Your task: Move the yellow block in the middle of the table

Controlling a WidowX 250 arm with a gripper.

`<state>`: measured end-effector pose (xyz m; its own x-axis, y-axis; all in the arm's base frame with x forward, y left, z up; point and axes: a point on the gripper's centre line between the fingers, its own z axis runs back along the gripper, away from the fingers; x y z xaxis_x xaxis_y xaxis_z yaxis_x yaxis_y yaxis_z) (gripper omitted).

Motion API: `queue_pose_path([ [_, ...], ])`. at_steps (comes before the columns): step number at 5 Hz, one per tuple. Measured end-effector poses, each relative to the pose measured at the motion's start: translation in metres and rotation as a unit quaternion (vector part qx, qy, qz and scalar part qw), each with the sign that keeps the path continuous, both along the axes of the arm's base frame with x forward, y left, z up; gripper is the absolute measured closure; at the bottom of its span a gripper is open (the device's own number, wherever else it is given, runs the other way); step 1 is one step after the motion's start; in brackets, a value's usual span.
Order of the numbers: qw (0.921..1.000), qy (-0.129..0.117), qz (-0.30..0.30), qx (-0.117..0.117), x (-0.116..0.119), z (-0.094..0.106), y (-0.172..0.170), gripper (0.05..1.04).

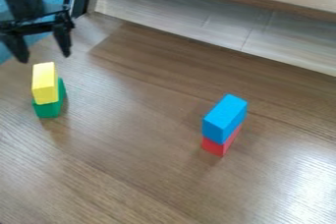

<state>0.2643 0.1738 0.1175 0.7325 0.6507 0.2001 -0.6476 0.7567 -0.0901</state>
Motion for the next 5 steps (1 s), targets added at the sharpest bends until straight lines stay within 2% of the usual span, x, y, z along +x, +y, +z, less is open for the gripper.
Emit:
queue_pose_path([
  [3, 0.9999, 0.010, 0.011, 0.000, -0.010, -0.010, 0.004, 0.083],
  [5, 0.9992, 0.038, 0.012, 0.005, -0.008, -0.034, 0.000, 0.083],
])
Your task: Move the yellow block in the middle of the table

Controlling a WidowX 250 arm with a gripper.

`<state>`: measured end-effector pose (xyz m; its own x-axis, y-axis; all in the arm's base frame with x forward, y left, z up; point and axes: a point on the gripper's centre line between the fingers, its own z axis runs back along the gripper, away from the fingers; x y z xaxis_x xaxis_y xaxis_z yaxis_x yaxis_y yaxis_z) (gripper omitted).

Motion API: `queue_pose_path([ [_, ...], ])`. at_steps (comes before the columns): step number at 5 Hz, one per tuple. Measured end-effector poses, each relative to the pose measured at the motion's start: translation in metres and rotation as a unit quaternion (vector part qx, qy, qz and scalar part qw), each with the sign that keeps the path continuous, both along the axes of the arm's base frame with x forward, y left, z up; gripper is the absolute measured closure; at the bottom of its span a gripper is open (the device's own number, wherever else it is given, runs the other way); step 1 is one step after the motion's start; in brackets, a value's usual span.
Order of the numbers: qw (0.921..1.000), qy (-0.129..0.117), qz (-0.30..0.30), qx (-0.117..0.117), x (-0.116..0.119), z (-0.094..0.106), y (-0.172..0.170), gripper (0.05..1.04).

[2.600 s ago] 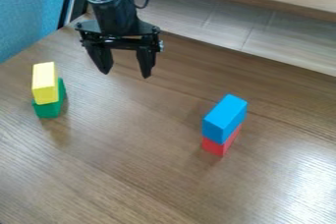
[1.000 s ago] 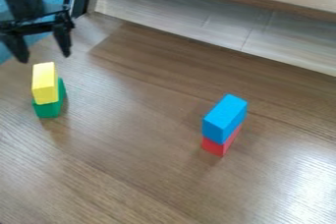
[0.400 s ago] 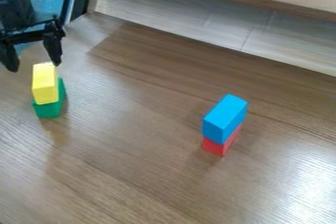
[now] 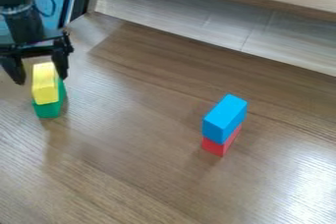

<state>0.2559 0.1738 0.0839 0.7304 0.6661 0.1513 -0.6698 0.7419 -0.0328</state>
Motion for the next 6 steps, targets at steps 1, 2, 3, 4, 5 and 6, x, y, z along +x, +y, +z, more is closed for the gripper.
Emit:
queue_pose_path([
  [1, 1.0000, 0.004, 0.007, 0.001, 0.002, -0.005, 0.000, 0.083],
  [2, 0.9999, 0.012, 0.008, 0.000, 0.002, -0.010, 0.000, 0.083],
  [3, 0.9998, 0.017, 0.010, 0.003, 0.001, -0.014, 0.002, 0.139],
  [4, 0.9998, 0.008, 0.018, 0.009, 0.004, -0.015, 0.005, 0.424],
  [5, 0.9999, 0.004, 0.014, 0.005, 0.004, -0.015, 0.005, 0.507],
  [6, 0.9999, 0.001, 0.010, 0.001, 0.005, -0.015, 0.003, 0.507],
])
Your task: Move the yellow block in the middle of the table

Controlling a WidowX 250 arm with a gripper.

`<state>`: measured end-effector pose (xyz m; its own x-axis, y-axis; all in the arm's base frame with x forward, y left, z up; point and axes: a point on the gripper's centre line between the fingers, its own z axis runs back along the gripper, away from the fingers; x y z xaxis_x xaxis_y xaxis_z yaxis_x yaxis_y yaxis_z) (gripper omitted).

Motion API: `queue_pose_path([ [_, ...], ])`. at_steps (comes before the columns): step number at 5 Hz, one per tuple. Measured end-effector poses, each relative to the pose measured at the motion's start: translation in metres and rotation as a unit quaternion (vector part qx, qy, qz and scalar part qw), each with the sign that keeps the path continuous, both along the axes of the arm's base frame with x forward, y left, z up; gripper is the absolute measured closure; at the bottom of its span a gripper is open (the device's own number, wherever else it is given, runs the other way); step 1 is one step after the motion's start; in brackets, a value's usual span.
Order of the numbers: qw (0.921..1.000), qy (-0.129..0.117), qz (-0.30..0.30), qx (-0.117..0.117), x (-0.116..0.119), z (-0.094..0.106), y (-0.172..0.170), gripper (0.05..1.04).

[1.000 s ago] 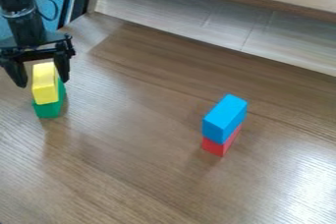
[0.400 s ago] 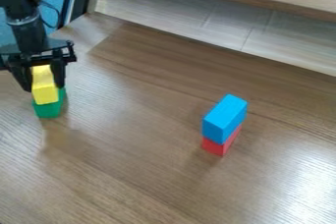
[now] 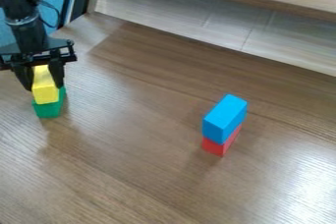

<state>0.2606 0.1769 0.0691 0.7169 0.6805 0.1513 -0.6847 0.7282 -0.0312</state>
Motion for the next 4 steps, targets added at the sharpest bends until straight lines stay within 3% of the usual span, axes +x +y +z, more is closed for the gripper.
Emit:
queue_pose_path([
  [2, 0.9947, -0.013, -0.101, -0.008, 0.032, 0.006, -0.050, 0.507],
  [3, 0.9871, -0.010, -0.159, -0.012, 0.050, 0.000, -0.083, 0.507],
  [4, 0.9722, -0.012, -0.234, -0.012, 0.069, -0.008, -0.117, 0.507],
])
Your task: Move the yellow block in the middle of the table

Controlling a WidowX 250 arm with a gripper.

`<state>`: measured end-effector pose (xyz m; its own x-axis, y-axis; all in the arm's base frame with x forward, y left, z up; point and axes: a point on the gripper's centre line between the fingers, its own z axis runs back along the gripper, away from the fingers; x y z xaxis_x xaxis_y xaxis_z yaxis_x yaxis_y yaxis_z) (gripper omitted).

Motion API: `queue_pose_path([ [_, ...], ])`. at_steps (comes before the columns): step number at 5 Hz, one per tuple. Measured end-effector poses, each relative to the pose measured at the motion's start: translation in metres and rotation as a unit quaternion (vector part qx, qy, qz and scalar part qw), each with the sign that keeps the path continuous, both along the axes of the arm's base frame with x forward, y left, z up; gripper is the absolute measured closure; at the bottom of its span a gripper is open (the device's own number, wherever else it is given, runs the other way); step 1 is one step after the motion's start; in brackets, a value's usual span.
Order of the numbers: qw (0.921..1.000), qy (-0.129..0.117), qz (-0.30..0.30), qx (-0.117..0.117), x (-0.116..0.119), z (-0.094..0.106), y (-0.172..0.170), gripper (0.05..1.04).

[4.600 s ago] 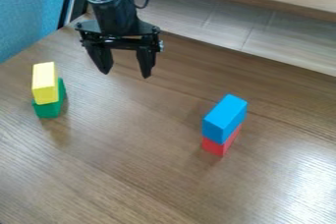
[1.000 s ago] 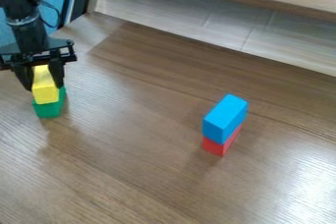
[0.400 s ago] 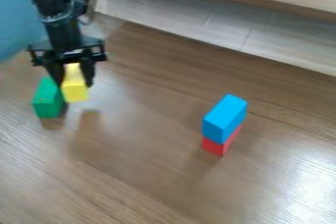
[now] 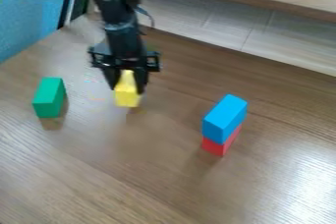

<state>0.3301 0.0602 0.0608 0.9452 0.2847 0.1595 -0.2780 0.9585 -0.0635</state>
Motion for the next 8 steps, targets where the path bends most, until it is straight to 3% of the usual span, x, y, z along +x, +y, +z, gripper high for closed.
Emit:
queue_pose_path([
  [1, 0.9986, 0.006, -0.052, -0.008, 0.009, -0.012, -0.024, 0.507],
  [2, 0.9978, 0.012, -0.066, -0.002, 0.010, -0.018, -0.033, 0.507],
  [3, 0.9976, 0.014, -0.067, 0.007, 0.010, -0.019, -0.029, 0.430],
  [4, 0.9986, 0.018, -0.049, 0.013, 0.008, -0.020, -0.020, 0.142],
  [5, 0.9982, 0.020, -0.055, 0.011, 0.007, -0.019, -0.019, 0.077],
  [6, 0.9981, 0.000, -0.062, 0.001, 0.007, 0.000, -0.024, 0.083],
  [8, 0.9964, -0.065, -0.053, -0.012, 0.002, 0.050, -0.011, 0.083],
])
